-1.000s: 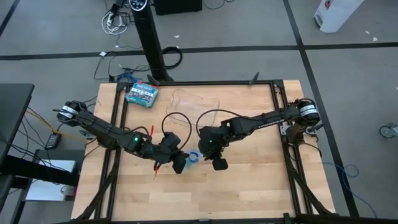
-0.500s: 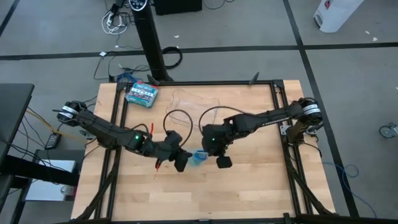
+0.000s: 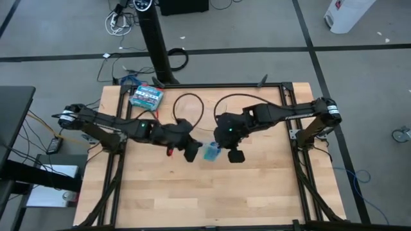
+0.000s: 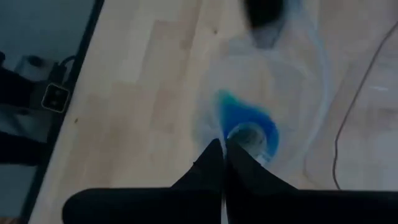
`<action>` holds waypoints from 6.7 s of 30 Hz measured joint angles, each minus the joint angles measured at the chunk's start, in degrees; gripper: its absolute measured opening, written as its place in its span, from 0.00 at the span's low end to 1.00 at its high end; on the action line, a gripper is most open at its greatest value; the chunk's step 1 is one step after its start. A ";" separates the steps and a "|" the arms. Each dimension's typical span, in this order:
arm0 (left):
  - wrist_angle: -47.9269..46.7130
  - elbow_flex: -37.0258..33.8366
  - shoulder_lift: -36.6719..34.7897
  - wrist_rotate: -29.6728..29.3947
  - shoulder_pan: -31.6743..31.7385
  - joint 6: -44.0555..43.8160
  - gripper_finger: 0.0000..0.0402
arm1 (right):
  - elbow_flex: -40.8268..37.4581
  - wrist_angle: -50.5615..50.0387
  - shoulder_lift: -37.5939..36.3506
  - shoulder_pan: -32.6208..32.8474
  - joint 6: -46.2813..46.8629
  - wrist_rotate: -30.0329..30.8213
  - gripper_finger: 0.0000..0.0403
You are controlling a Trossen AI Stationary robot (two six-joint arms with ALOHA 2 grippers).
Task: Roll bandage
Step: Close the transparent zip bag
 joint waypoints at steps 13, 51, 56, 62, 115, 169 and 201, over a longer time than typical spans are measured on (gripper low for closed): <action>-1.12 -0.21 2.54 5.95 3.00 5.44 0.01 | -0.13 -6.72 2.13 -1.27 1.65 -3.70 0.00; -3.40 -0.26 2.52 7.49 2.65 7.66 0.01 | -25.75 8.21 -13.08 -1.73 23.78 -4.52 0.31; -3.39 -0.26 2.52 7.32 2.67 8.54 0.01 | -25.74 16.14 -15.31 -1.97 22.08 -4.42 0.31; -3.29 -0.26 2.52 6.75 2.67 10.71 0.01 | -25.73 21.01 -13.49 -2.32 21.12 -3.60 0.31; -7.22 -0.24 8.84 6.79 1.30 2.00 0.25 | -25.49 25.90 -2.56 -3.72 14.31 -5.40 0.31; 0.09 -0.24 12.95 -3.61 1.93 -0.19 0.42 | -24.38 28.13 -0.39 -2.26 21.70 -5.26 0.24; 2.25 -0.24 12.93 -3.28 2.04 -3.06 0.42 | -24.35 33.52 -2.38 -1.51 -19.39 7.10 0.27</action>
